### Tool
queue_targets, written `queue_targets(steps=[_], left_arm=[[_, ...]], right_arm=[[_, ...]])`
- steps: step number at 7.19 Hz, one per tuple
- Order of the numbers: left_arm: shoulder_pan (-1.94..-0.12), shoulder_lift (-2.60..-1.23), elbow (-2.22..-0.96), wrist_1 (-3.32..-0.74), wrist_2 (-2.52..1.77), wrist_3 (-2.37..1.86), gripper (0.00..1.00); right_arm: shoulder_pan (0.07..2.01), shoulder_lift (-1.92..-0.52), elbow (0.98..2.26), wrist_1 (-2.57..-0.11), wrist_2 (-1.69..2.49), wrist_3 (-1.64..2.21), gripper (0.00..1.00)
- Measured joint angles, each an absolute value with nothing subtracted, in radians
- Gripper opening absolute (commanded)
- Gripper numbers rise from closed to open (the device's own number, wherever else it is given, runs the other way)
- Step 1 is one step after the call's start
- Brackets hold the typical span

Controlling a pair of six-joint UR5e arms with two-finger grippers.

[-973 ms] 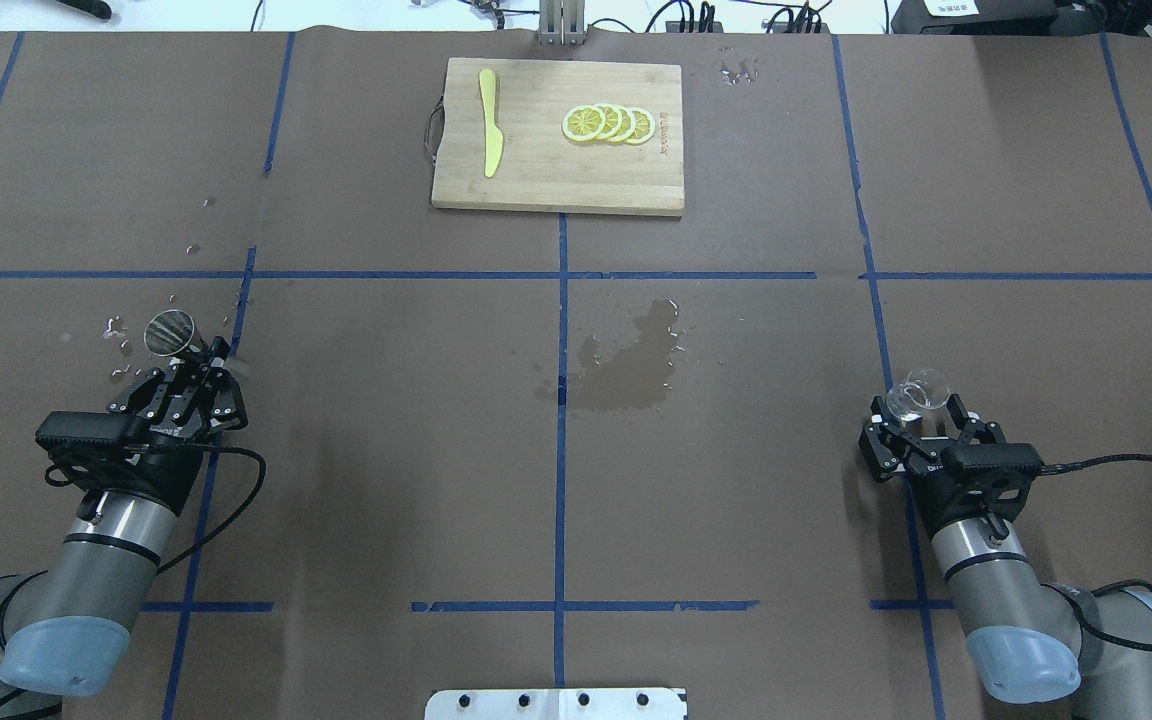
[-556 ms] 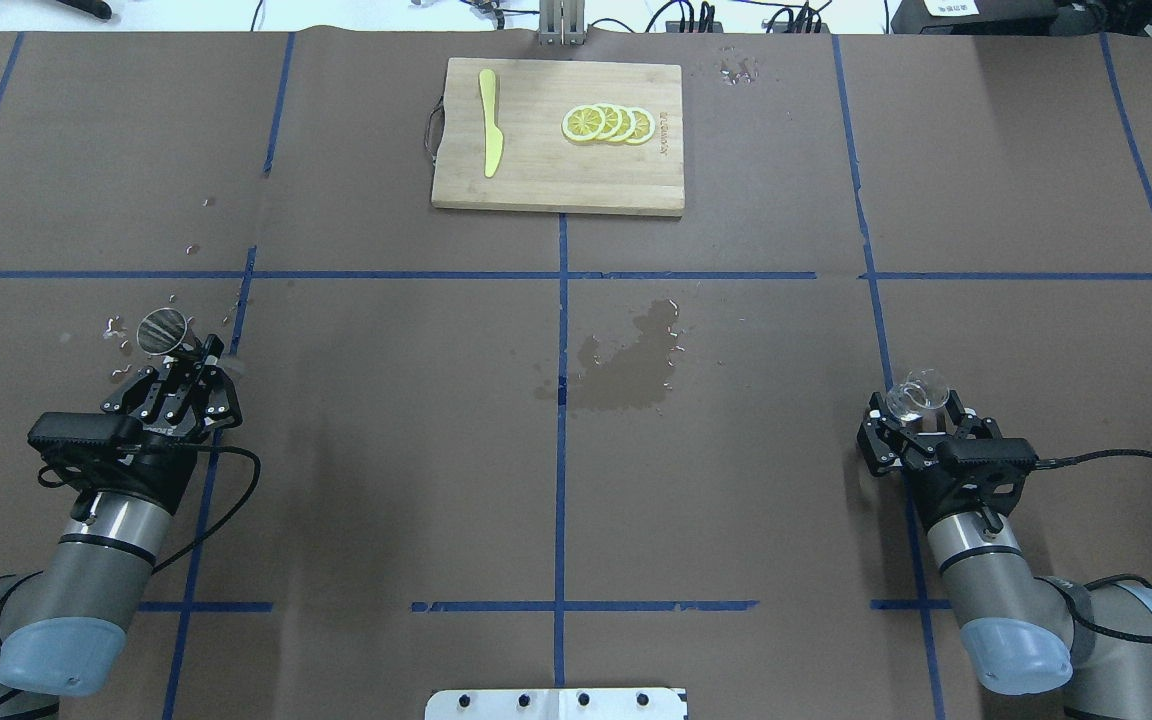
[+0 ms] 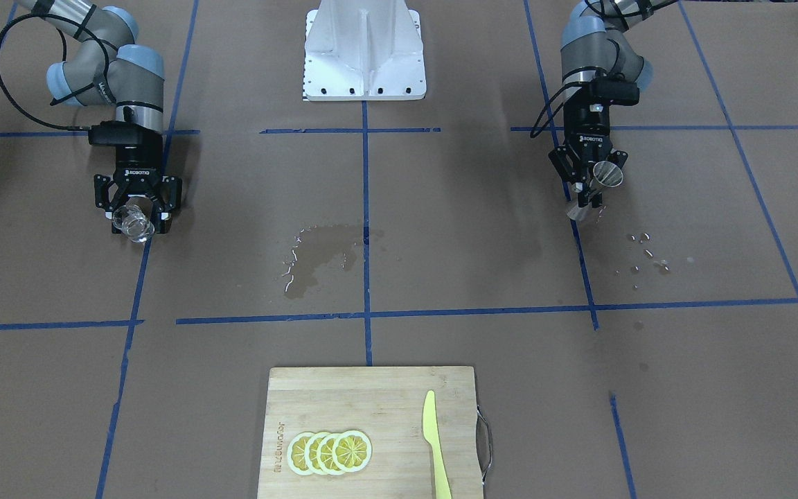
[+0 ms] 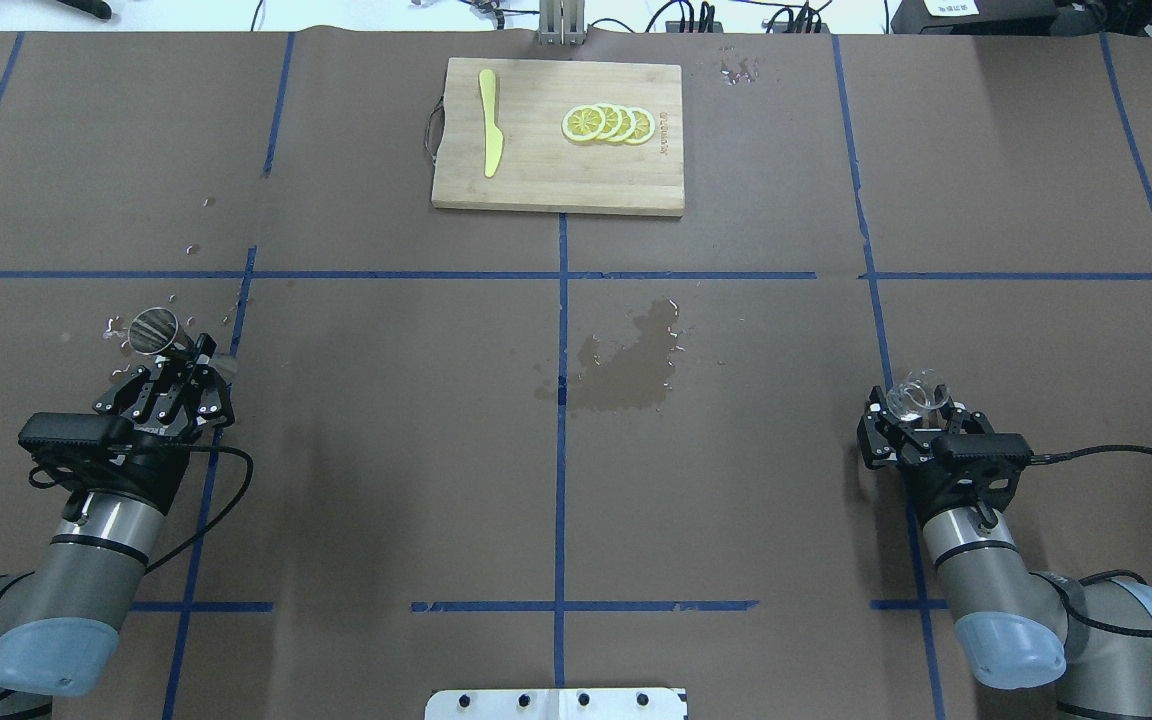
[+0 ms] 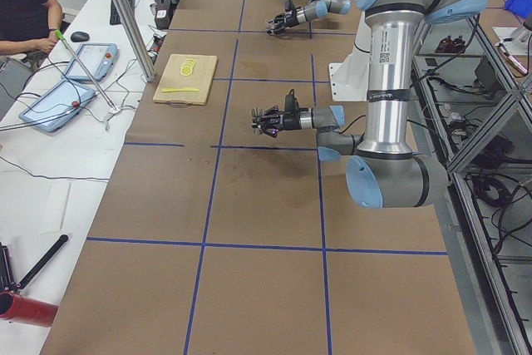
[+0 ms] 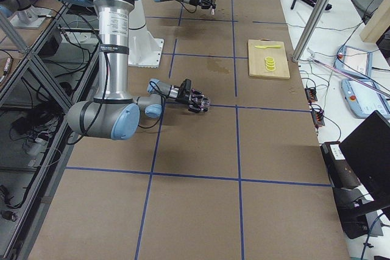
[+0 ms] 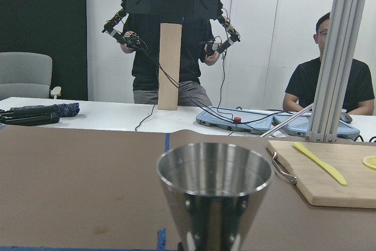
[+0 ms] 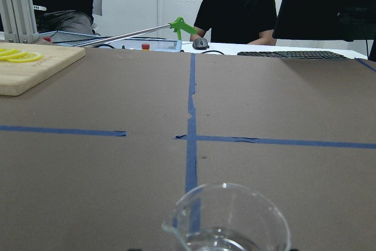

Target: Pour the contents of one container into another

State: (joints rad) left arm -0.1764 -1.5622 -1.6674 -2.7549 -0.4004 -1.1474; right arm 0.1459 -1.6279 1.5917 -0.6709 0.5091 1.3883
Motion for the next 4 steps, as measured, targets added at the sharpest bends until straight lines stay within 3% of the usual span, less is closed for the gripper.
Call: queue_targets(steps=[1,2,4], left_arm=[[-0.176,-1.562,-1.669,-2.755,-0.4,-1.147,0.0],[-0.176,-1.562,-1.67,-2.755,-0.4,-1.147,0.0],[-0.175,-1.564,-1.675,-2.755,-0.4,-1.147,0.0]], right_arm=[[0.148,-1.628,1.591,-0.663,0.515,1.382,0.18],[0.152,-1.627,1.591,-0.641,0.524,1.363,0.09],[0.176,-1.624,1.598,-0.567,0.557,1.275,0.0]])
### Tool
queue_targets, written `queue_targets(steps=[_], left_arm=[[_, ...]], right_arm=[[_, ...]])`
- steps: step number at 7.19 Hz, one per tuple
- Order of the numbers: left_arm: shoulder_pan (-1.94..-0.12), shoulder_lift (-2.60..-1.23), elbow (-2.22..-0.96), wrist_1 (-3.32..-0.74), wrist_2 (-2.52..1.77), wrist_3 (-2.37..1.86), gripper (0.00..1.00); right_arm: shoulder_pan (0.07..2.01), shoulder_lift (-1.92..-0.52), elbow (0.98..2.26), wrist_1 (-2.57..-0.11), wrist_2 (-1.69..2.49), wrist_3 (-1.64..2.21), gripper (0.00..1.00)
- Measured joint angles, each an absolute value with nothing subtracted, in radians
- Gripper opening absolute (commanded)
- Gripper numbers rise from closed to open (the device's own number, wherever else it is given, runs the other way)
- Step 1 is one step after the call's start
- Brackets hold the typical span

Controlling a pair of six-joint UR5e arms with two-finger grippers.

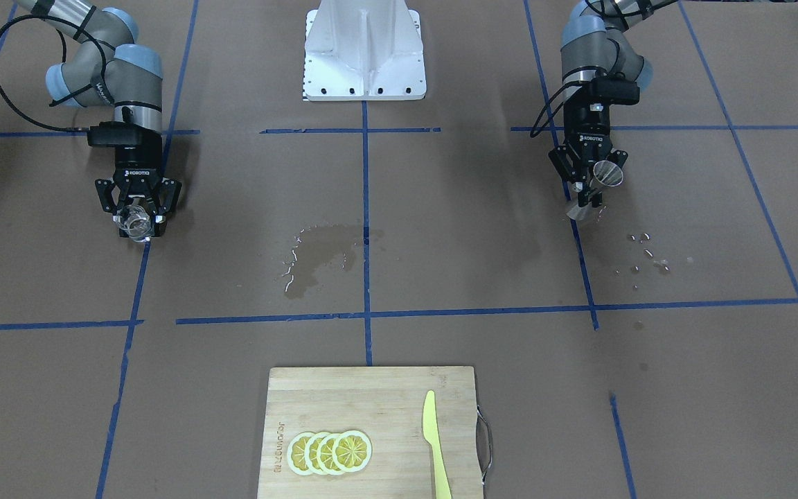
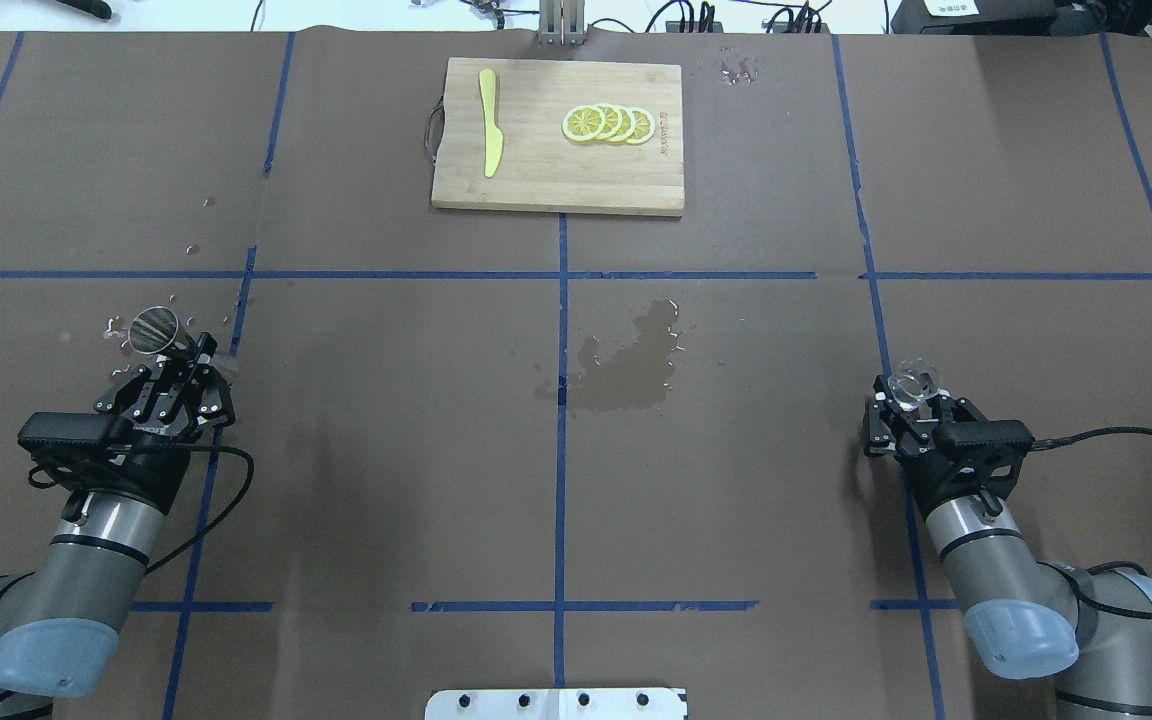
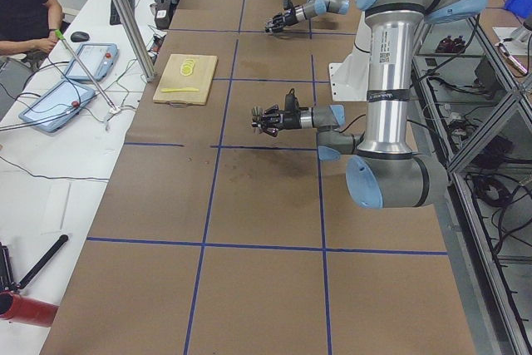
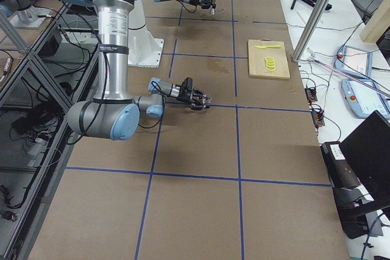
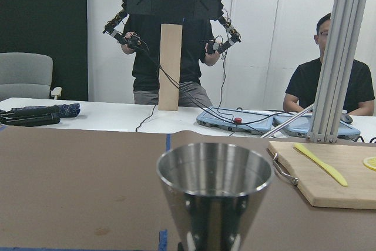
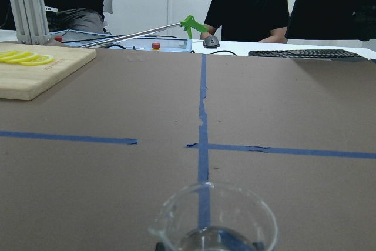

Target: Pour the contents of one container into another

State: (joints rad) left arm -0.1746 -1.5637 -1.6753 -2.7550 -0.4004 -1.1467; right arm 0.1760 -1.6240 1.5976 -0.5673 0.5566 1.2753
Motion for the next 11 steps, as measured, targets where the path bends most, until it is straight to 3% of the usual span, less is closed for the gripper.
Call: queue_targets(steps=[5,9,11], left_arm=[[-0.161,-1.672,-1.683,-2.752,-0.427,-1.025,0.0],[-0.157,-1.88,-1.616,-2.691,-0.541,-0.936,0.0],[-0.187,-1.92,-1.598,-2.672,-0.642,-0.879,0.0]], right_arm=[[0.31,-1.533,1.624,-0.503,0.707,1.011,0.0],[0.318,-1.456,1.663,-0.505,0.751,0.911,0.0],[0.313,-1.416,1.685,-0.509,0.771,0.874,0.0]])
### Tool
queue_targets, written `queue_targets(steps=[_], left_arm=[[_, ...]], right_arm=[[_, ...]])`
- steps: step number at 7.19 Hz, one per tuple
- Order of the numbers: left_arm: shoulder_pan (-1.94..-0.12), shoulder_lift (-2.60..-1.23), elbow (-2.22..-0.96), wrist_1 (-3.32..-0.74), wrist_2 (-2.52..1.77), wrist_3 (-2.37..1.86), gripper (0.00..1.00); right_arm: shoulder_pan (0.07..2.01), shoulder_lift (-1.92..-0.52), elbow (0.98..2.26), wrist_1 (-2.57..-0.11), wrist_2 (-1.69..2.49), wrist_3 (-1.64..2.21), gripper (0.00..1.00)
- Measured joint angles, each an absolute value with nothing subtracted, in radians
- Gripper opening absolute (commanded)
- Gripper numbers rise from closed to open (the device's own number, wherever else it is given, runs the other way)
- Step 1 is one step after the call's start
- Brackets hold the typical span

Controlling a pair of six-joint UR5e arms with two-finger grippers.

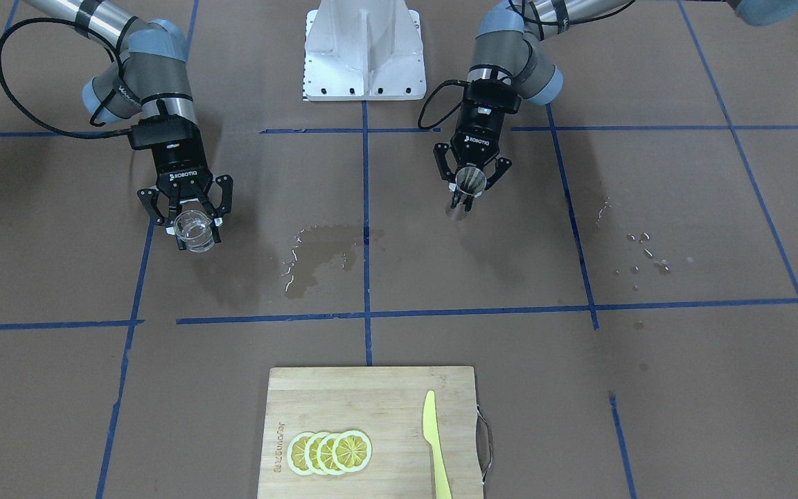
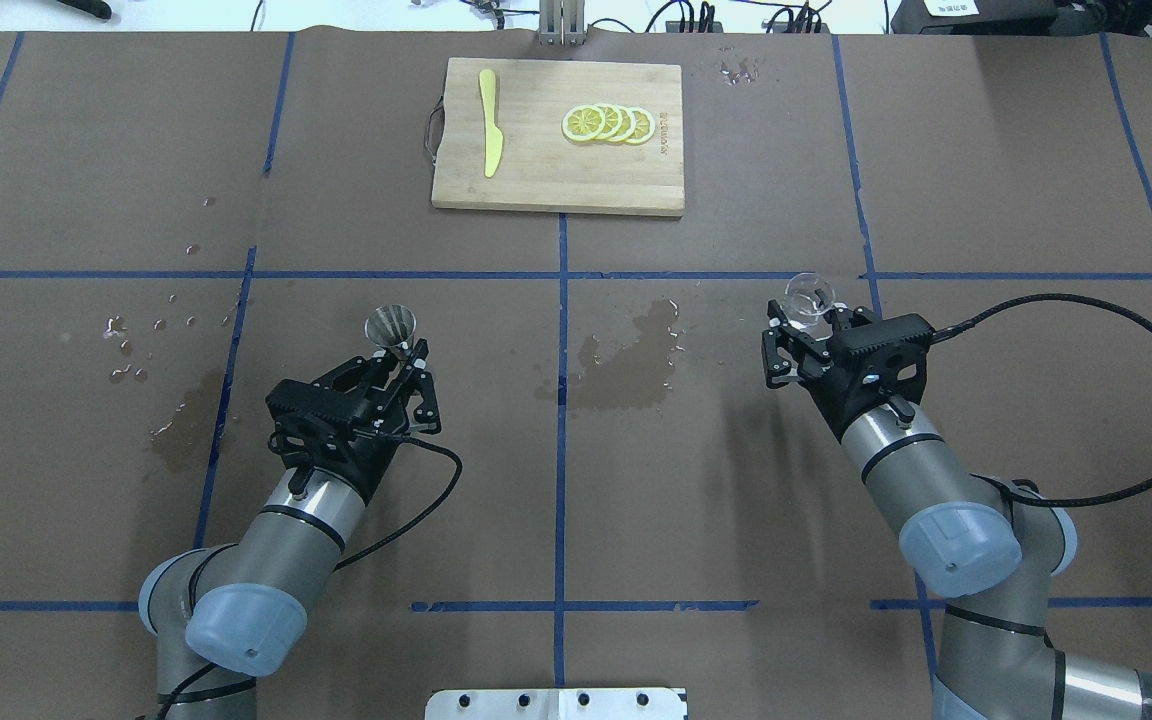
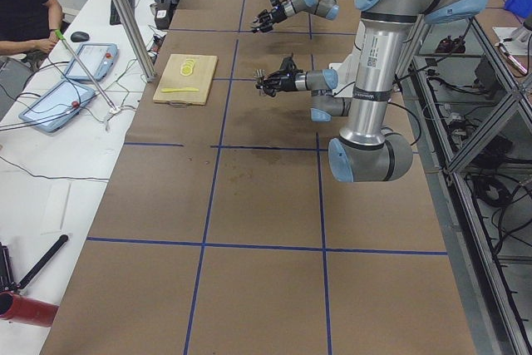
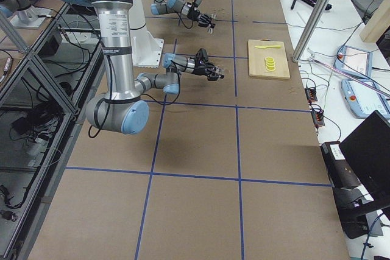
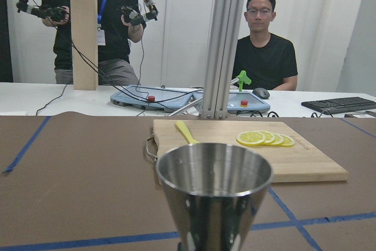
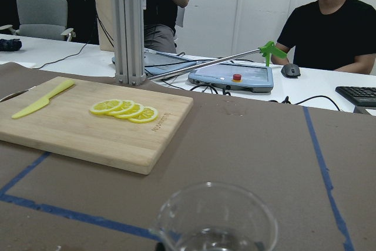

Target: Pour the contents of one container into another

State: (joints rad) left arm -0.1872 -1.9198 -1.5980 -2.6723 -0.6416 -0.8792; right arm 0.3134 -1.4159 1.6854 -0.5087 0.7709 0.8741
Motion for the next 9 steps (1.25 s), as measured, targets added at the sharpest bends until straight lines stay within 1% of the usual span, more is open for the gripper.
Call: queue_targets(steps=[2,6,9], left_arm=[[-0.207,-1.992,-1.546,-2.675,-0.7,-0.851,0.0],[-0.212,-2.119,-1.448,-2.674,-0.72,-0.845,0.0],[-0.21,-2.183,-1.384,-2.679,-0.72,-0.844,0.0]], right_arm=[[0.311,-1.373,1.715,-0.567,0.776,0.817,0.0],[0.274,-1.269,1.83,-0.795,0.777,0.789,0.0],[0.242,-1.182,1.865,-0.961,0.776,0.784,0.0]])
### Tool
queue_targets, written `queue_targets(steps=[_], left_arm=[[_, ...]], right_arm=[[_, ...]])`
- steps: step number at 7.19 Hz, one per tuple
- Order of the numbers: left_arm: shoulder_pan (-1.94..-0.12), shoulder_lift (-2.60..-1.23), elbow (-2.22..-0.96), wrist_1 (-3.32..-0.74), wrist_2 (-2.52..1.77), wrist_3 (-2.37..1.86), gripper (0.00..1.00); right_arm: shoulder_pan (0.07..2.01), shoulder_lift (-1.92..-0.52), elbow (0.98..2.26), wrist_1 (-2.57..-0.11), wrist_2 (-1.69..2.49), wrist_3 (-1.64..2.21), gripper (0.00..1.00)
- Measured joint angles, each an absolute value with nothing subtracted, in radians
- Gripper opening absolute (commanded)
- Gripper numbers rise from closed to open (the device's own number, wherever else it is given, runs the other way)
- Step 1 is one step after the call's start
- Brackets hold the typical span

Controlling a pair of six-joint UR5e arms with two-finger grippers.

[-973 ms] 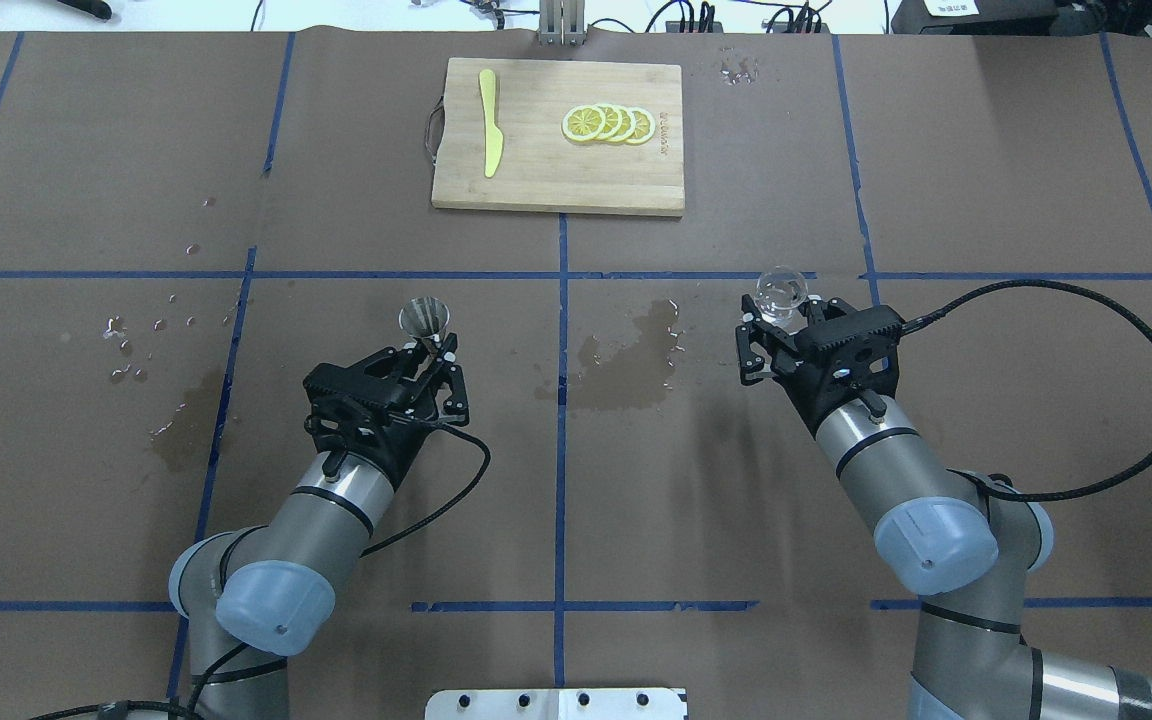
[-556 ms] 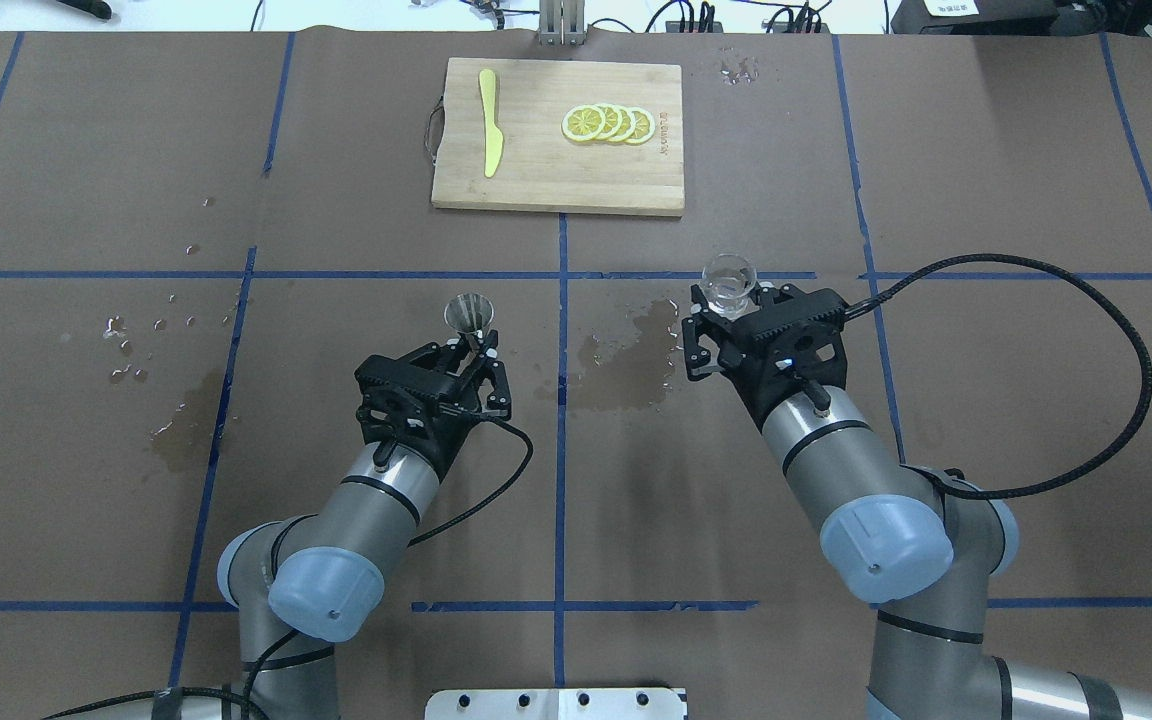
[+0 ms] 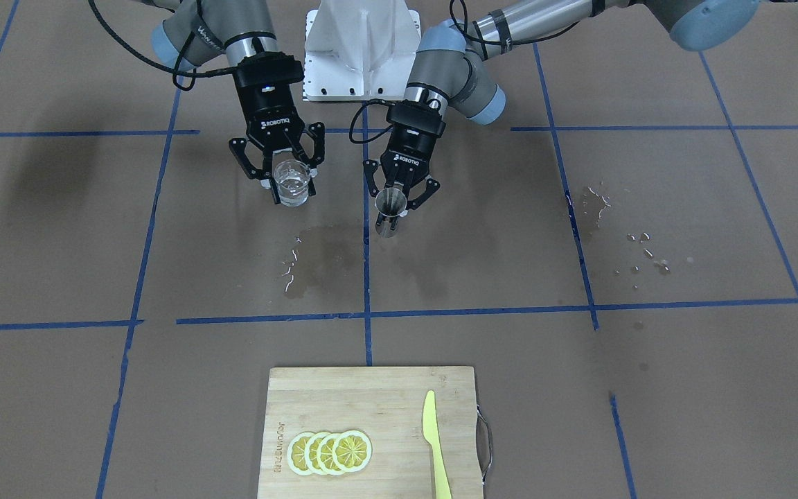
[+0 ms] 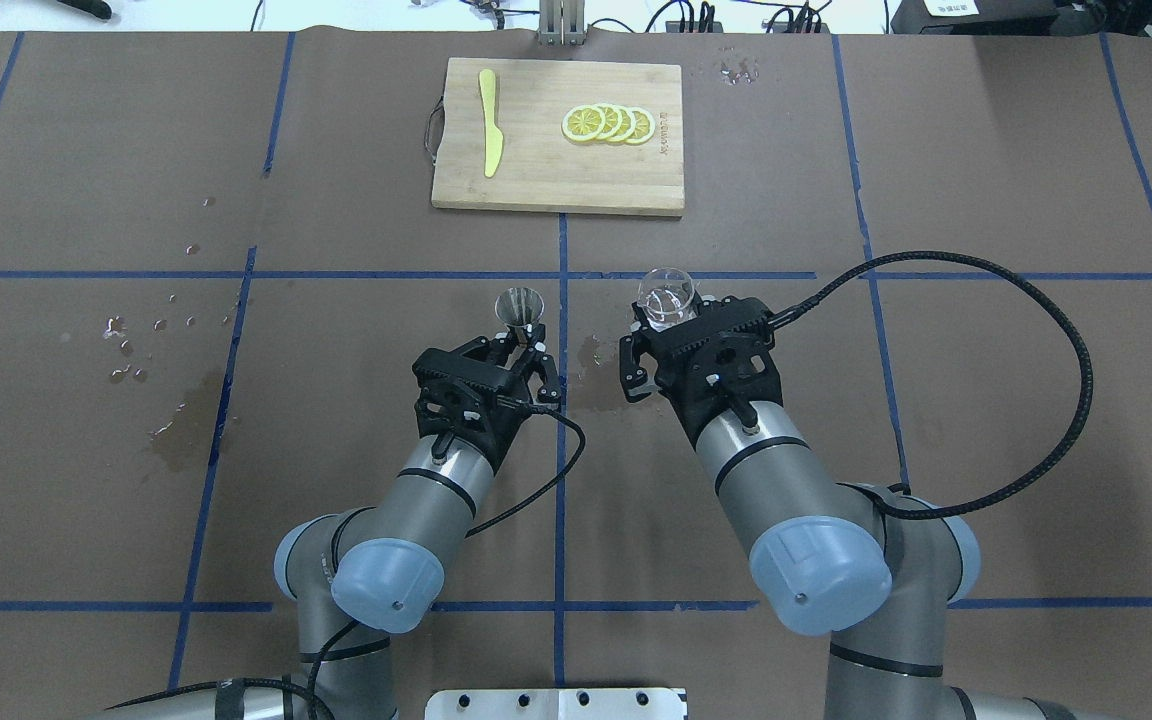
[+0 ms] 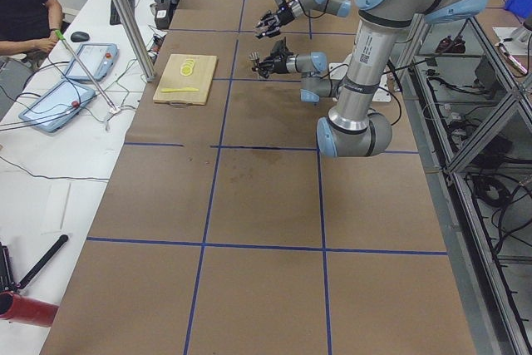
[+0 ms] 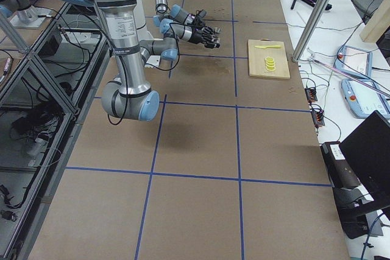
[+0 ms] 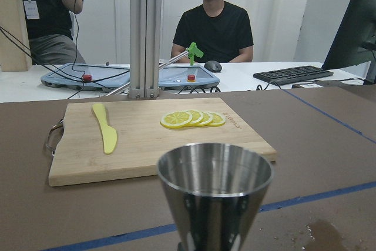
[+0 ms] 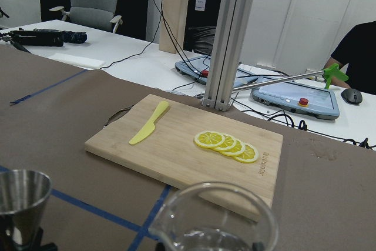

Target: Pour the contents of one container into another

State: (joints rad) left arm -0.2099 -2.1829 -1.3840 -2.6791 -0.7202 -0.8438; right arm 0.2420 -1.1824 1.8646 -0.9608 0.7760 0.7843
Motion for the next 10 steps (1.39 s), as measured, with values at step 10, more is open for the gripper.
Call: queue_targets(steps=[10], left_arm=[[-0.204,-2.243,-1.304,-2.817,-0.746,-0.689,0.0]], right_arm=[[0.245,-1.098,1.898,-1.201,0.787,0.716,0.0]])
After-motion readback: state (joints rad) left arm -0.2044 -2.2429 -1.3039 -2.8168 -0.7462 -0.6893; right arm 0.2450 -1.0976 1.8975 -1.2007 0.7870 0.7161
